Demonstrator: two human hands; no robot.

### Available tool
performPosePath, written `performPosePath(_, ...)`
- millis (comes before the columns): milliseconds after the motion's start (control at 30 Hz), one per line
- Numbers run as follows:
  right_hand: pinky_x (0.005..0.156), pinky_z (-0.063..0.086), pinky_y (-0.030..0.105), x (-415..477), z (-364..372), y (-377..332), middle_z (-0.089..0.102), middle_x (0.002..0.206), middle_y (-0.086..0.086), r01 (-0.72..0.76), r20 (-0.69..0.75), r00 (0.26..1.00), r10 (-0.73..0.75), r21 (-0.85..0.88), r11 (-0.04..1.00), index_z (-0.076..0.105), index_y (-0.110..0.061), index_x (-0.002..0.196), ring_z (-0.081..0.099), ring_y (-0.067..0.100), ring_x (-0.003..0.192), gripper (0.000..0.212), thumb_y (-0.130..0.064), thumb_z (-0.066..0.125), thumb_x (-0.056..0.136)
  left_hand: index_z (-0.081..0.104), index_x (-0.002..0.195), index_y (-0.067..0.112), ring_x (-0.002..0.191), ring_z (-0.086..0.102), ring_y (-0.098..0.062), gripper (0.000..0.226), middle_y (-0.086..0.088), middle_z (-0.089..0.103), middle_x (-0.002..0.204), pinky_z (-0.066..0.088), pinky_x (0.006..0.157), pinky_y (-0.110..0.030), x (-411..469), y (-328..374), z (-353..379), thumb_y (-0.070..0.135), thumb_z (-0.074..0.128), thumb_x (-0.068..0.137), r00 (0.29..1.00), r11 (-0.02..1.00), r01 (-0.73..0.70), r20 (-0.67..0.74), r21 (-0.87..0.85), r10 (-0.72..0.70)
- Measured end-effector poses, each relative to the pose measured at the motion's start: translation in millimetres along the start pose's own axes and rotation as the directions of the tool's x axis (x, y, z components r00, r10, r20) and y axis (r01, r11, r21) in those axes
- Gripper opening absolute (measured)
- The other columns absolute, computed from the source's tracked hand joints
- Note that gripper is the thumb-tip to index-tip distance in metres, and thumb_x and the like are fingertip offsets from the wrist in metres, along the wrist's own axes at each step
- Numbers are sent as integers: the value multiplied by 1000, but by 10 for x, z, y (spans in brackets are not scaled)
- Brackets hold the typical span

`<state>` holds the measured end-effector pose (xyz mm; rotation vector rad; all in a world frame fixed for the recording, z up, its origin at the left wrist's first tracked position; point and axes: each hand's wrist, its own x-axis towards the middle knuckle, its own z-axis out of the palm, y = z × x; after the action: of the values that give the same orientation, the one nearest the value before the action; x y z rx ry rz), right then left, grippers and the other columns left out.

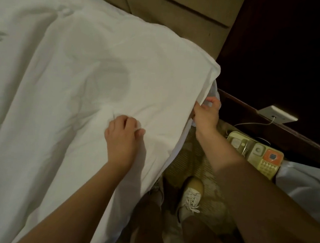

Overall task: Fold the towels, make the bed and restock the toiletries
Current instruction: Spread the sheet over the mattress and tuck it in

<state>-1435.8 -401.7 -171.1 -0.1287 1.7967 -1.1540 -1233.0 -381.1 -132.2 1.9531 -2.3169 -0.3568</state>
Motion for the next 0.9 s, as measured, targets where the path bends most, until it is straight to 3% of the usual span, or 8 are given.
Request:
performPosePath(133, 83, 52, 32, -108, 8, 173, 62, 86, -7, -10, 43, 999, 10, 6, 1000, 51, -18, 106, 59, 9, 81, 22, -17, 64, 89, 64, 82, 5, 85, 53, -36, 20, -16, 60, 93, 37, 73, -39, 32, -64, 5, 23, 58, 86, 999, 999, -50, -23, -15, 49)
performPosePath(333, 82, 51, 35, -94, -55, 204, 52, 75, -6, 45, -149, 988, -42, 17, 999, 44, -19, 100, 56, 14, 78, 24, -15, 64, 88, 60, 91, 3, 92, 49, -37, 18, -17, 57, 99, 35, 76, -40, 115, -246, -90, 20, 59, 91, 994, 992, 114, 4, -54, -113)
performPosePath(400, 86, 53, 36, -112, -30, 229, 57, 86, -4, -70, -83, 993, 82, 135, 988, 44, -20, 104, 58, 16, 87, 26, -15, 64, 89, 58, 102, 2, 97, 49, -37, 25, -19, 56, 104, 36, 79, -40, 106, -288, -99, 25, 59, 91, 992, 991, 129, 12, -47, -128)
performPosePath(500, 89, 54, 39, -216, 11, 321, 61, 112, 8, -312, 212, 944, 253, 325, 892, 47, -19, 114, 60, 21, 96, 32, -7, 64, 89, 55, 112, 3, 104, 48, -38, 33, -21, 53, 114, 39, 86, -45, 89, -282, -90, 29, 58, 92, 983, 981, 184, 19, -64, -183)
performPosePath(567, 83, 55, 36, -311, 0, 401, 61, 112, 9, -333, 267, 930, 255, 308, 891, 47, -17, 118, 60, 19, 90, 36, -3, 62, 89, 54, 116, 3, 107, 48, -40, 37, -22, 52, 119, 38, 89, -46, 22, -258, -75, 32, 56, 92, 977, 975, 215, 12, -47, -215)
performPosePath(633, 75, 54, 28, -407, -32, 444, 60, 98, 5, -259, 195, 959, 206, 306, 916, 45, -20, 112, 58, 14, 82, 34, 1, 60, 89, 55, 115, 2, 106, 48, -41, 46, -23, 52, 120, 40, 87, -48, -118, -260, -46, 40, 51, 90, 982, 982, 189, 2, -5, -189)
performPosePath(767, 86, 49, 29, -518, -14, 472, 55, 98, -4, 48, 123, 992, -42, -43, 998, 59, -22, 102, 56, 15, 94, 13, -14, 57, 92, 58, 98, 0, 101, 49, -43, 26, -23, 53, 114, 40, 85, -48, -378, -359, -29, 25, 59, 90, 982, 983, 181, -52, -5, -181)
performPosePath(900, 103, 36, 38, -660, 63, 403, 50, 117, 6, 181, 86, 983, -159, -457, 871, 63, -16, 116, 45, 24, 113, 33, -34, 42, 98, 63, 92, 2, 102, 46, -43, 13, -21, 54, 110, 36, 85, -47, -373, -429, -63, 15, 58, 92, 986, 985, 168, -12, 35, -167)
